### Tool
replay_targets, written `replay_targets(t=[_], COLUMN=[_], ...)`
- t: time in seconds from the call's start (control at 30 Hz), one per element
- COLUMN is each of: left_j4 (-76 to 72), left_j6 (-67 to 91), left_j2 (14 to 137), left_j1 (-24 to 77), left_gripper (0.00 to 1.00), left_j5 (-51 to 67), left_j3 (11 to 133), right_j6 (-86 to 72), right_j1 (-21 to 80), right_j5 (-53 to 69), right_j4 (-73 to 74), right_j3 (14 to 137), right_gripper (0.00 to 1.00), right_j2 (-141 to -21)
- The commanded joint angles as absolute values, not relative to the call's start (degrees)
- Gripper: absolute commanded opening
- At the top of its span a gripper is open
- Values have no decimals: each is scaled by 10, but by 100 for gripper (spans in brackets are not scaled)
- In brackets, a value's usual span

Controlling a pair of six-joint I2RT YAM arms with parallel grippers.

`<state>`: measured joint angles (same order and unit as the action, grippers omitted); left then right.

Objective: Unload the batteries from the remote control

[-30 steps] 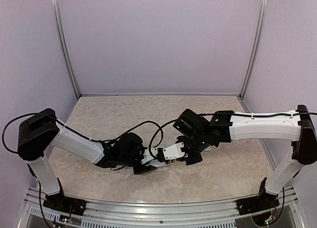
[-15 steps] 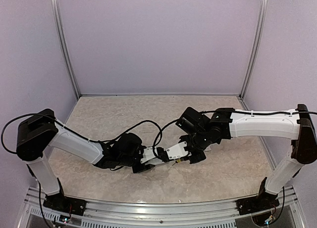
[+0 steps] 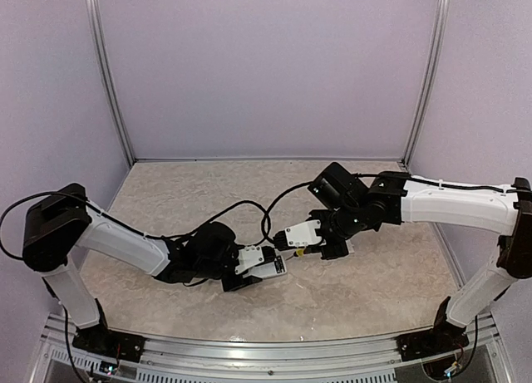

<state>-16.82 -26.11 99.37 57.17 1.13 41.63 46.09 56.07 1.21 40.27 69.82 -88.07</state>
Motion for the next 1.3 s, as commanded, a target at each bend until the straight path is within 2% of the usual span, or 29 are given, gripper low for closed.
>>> replay_targets(t=[0.0,0.2,0.77,1.27], left_j4=[-188,-184,-137,-109], left_j6=[-257,-255,-250,-240], left_j2=[977,986,1021,1037], left_j1=[577,585,587,587], left_gripper=[11,11,10,9], left_j5=[19,5,-37,-64], left_j3=[410,417,457,479], right_j6=[432,364,74,-66], right_j1=[556,557,556,556], right_j5=[22,12,17,-14], right_j4=[383,376,490,511], right_j3=[706,731,830,857], right_gripper=[0,0,0,0], right_j2=[-875,-907,-988,-1016])
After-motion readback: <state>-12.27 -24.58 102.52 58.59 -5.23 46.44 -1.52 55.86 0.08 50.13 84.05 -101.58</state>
